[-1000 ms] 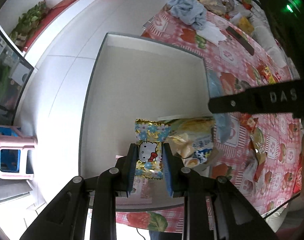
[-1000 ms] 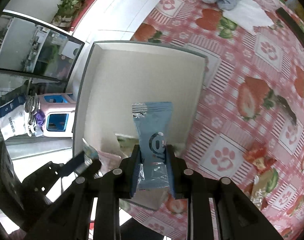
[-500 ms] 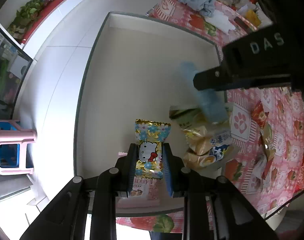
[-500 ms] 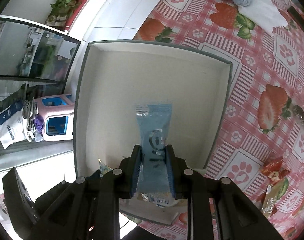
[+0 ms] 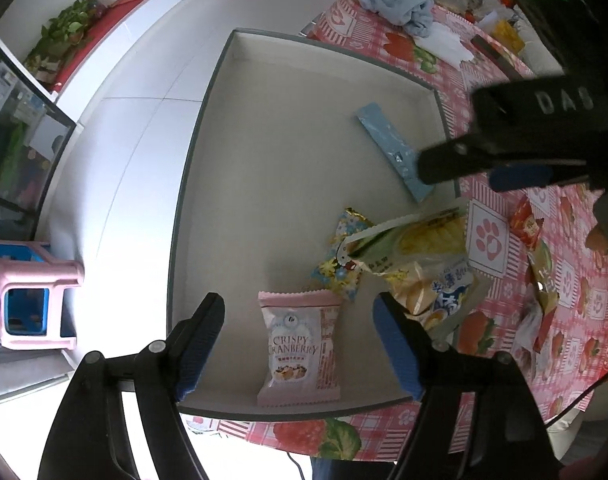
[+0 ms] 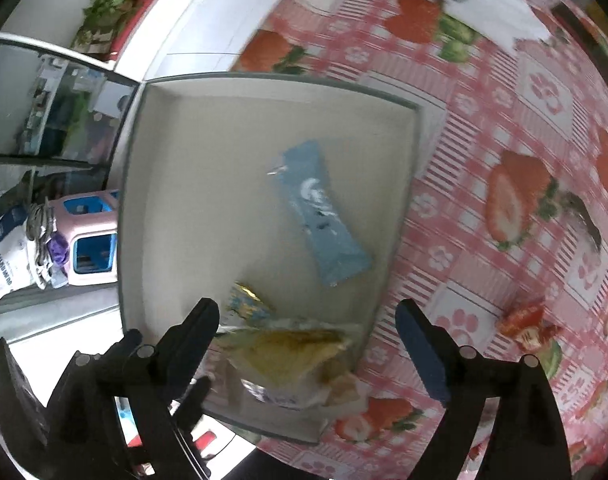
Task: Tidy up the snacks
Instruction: 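Move both open tools back toward the remaining snacks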
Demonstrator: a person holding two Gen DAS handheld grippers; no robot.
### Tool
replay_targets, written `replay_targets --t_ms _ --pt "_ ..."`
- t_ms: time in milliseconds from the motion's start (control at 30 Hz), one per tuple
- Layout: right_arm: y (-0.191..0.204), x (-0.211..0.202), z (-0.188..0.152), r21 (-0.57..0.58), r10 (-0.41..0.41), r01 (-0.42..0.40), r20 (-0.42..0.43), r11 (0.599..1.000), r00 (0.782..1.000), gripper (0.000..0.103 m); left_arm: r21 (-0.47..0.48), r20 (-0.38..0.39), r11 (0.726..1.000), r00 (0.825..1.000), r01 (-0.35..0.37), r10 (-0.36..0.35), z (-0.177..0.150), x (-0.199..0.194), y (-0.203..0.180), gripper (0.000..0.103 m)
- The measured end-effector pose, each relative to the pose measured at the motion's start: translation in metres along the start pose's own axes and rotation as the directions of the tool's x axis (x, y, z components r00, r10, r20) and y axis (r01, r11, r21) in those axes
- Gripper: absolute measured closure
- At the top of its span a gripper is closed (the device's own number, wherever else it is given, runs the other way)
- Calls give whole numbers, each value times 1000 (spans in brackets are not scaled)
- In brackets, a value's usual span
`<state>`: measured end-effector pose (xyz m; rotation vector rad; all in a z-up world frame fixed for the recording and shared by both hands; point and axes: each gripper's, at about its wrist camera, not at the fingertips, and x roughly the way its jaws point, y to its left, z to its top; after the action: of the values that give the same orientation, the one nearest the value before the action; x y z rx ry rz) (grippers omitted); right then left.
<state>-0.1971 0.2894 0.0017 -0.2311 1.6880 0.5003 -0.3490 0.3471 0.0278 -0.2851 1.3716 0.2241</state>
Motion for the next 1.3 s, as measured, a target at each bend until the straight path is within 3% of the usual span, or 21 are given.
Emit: replay_targets --t_ms 333,633,700,733,1033,1200,1300 --pt "-88 -11 -39 197 -58 58 -5 979 998 12 56 -1 998 1000 0 0 2 -4 -6 23" --pt "-176 -7 -101 418 -71 81 -40 905 997 12 172 1 985 1000 10 -10 9 -9 -46 23" --pt "-191 -5 -114 457 -61 76 -46 886 997 0 199 10 980 1000 18 -21 13 -13 -60 23" --pt "-196 -5 -119 471 -61 76 -47 879 997 0 211 15 977 1000 23 -26 15 -14 -66 23" --pt "-244 -8 -146 527 -54 88 -79 845 995 0 314 7 948 998 60 -66 22 -19 -125 23" --pt "-273 -7 -159 520 -43 86 -93 850 995 0 365 -34 928 997 80 -72 13 -15 -155 23" --pt "-286 -5 -149 511 -35 81 -99 856 995 0 384 -68 918 995 96 -76 7 -9 -169 23"
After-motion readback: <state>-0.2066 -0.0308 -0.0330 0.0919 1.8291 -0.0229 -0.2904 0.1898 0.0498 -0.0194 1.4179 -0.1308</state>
